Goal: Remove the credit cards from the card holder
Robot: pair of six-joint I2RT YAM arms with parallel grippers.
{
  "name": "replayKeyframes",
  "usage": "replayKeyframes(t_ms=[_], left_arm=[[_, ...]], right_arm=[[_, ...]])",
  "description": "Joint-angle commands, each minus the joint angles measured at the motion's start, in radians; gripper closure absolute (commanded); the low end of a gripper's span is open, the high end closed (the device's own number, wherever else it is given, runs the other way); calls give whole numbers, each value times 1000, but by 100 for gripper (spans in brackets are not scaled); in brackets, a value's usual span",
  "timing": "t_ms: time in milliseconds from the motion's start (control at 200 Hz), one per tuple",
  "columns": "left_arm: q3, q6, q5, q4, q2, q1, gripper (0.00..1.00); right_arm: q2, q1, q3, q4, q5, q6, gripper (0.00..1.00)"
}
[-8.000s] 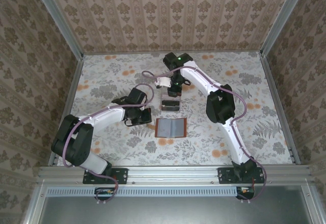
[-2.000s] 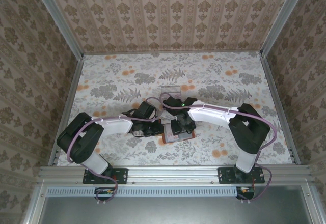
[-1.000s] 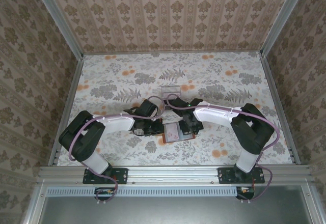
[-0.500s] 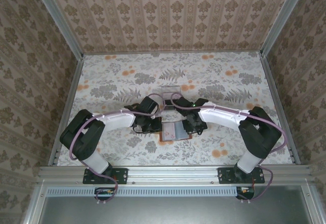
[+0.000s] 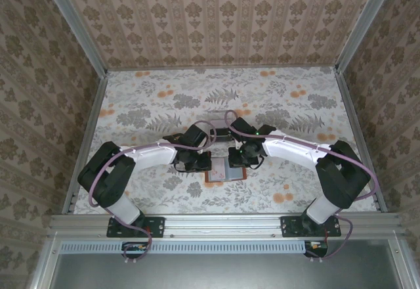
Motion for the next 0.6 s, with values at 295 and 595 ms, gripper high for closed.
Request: replayKeyframes(t_ms=[295, 595], left_arm=[[35, -25, 28, 31, 40, -13, 100], [16, -19, 22, 22, 55, -12, 100]], right_arm=[[109, -47, -57, 247, -237, 88, 80], [154, -58, -75, 289, -256, 91, 80]])
